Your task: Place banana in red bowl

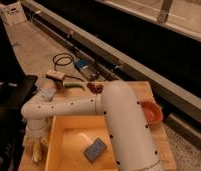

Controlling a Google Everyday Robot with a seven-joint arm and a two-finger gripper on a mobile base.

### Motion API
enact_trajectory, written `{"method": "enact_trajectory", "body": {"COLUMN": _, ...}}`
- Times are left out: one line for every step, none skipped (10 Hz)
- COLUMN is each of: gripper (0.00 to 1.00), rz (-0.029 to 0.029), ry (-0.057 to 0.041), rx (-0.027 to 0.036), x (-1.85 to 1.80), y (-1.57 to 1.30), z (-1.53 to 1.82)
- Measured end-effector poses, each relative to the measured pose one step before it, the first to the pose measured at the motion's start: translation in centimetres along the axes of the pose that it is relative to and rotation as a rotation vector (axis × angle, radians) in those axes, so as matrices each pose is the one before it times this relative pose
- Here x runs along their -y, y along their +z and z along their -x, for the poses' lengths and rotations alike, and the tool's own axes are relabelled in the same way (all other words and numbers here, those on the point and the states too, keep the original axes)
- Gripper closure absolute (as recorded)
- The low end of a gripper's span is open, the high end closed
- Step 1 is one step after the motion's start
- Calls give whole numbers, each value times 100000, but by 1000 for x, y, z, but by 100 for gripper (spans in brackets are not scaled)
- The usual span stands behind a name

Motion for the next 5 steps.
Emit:
{"method": "enact_trajectory", "body": {"gripper": 52, "rz": 269, "ry": -301, "rx": -117, "x": 5, "y": 16, "z": 39}}
{"method": "enact_trajectory", "body": {"gripper": 63, "rz": 93, "ry": 190, "rx": -189, "x": -180, "y": -159, "z": -110}}
{"method": "enact_trajectory", "body": {"gripper": 70, "rz": -37, "ry": 33, "rx": -53, "x": 11, "y": -91, "z": -34}}
{"method": "enact_trajectory", "body": {"gripper": 83, "rz": -62, "ry": -126, "rx": -42, "x": 9, "y": -58, "z": -11}}
{"method": "enact_trajectory", "body": {"gripper": 92, "rz": 232, "ry": -328, "rx": -368, "x": 39, "y": -28, "z": -27}}
